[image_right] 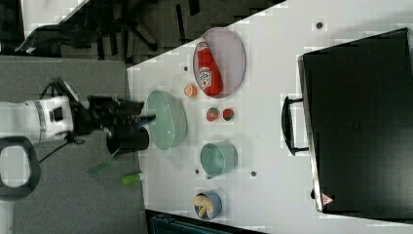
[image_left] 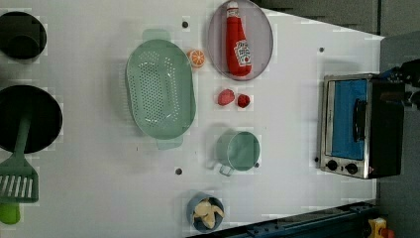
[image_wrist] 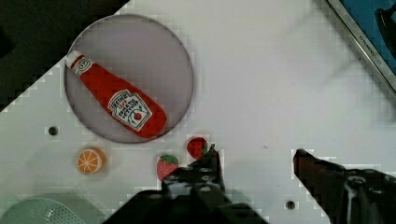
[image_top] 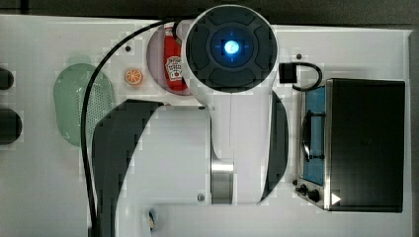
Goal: Flap open oven.
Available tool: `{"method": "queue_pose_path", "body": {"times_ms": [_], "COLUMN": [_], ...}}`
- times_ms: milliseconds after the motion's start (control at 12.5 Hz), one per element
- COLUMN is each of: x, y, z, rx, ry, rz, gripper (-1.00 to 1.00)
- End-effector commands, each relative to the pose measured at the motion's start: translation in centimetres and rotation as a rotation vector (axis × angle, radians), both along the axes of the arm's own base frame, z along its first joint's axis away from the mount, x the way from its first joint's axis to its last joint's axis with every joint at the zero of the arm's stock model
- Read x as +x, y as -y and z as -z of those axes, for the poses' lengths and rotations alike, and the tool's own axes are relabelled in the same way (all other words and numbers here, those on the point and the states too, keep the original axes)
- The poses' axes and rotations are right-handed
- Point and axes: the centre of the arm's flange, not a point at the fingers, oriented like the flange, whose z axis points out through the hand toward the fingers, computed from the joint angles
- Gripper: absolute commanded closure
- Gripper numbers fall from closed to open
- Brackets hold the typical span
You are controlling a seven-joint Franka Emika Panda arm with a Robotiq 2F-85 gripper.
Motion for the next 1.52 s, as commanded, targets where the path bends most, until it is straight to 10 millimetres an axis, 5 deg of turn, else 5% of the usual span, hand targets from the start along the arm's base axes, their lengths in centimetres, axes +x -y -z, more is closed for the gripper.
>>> {"method": "queue_pose_path", "body": {"times_ms": [80,240,400,480,960,1520], "x": [-12.1,-12.1,-12.1,-12.1,-12.1,-11.0], "y": [3.5,3.5,3.5,3.5,3.9,7.2], "z": [-7.6,-7.6,-7.6,-7.5,-6.8,-2.3], "rx": [0.014,0.014,0.014,0.014,0.015,0.013], "ry": [-0.015,-0.015,-0.015,-0.015,-0.030,-0.067], "rz": [0.173,0.173,0.173,0.173,0.179,-0.076], "gripper": [-0.59,-1.00,-1.00,-0.90,0.57,0.65]}}
